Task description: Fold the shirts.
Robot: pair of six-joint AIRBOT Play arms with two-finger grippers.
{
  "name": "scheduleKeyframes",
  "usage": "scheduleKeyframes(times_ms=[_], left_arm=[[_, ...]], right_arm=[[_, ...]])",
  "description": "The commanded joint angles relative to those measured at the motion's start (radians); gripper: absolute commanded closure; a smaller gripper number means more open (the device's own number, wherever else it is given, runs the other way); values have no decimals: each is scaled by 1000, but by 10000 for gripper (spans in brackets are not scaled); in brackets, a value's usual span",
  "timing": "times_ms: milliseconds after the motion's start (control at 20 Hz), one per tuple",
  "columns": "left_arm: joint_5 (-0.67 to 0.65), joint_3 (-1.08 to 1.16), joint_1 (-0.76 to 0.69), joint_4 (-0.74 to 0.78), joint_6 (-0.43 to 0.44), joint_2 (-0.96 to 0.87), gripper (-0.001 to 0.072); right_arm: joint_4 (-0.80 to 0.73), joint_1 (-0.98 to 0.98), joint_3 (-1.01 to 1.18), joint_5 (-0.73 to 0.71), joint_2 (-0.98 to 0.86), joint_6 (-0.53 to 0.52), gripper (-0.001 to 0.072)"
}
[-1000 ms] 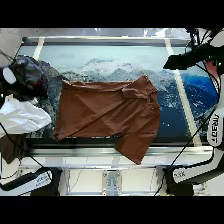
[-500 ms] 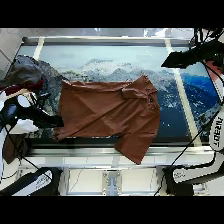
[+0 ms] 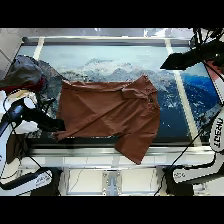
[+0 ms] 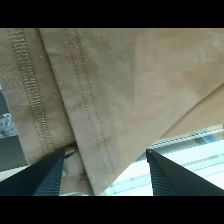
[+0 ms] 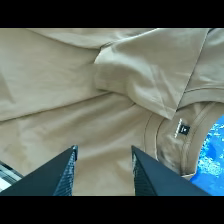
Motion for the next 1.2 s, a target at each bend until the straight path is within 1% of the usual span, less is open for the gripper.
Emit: scheduleKeyframes(times_ms=[0, 150, 200, 250, 300, 450, 500, 550, 600, 800, 900, 1000, 1050, 1150], left_arm=[[-2, -1, 0, 2, 5, -43, 154], [-1, 0, -3, -43, 35, -61, 155], [3, 0, -3, -66, 47, -61, 172], [5, 0, -3, -94, 57, -61, 236], [5, 0, -3, -116, 61, -61, 280], [5, 0, -3, -146, 71, -61, 292], [5, 0, -3, -145, 70, -61, 413], [5, 0, -3, -146, 71, -61, 661], [5, 0, -3, -146, 71, -61, 696], [16, 37, 2, -145, 70, -46, 697], [45, 112, 2, -146, 66, -15, 697], [105, 222, 2, -144, 65, 19, 698], [143, 270, 2, -134, 47, 30, 698], [248, 329, 2, -83, -65, 34, 698]], right_arm=[[10, 1, 1, 10, 3, 2, 331], [10, 1, 1, 10, 3, 5, 331], [10, 1, 1, 10, 3, 5, 331], [10, 1, 1, 9, 3, 5, 331], [10, 1, 1, 9, 3, 5, 331], [10, 1, 1, 9, 3, 5, 331], [10, 1, 1, 9, 3, 5, 331], [10, 1, 1, 9, 3, 5, 331], [10, 1, 1, 9, 3, 5, 331], [10, 1, 1, 9, 3, 5, 331], [10, 1, 1, 9, 3, 5, 331], [10, 1, 1, 9, 3, 5, 331], [10, 1, 1, 9, 3, 5, 331], [10, 1, 1, 8, 3, 5, 331]])
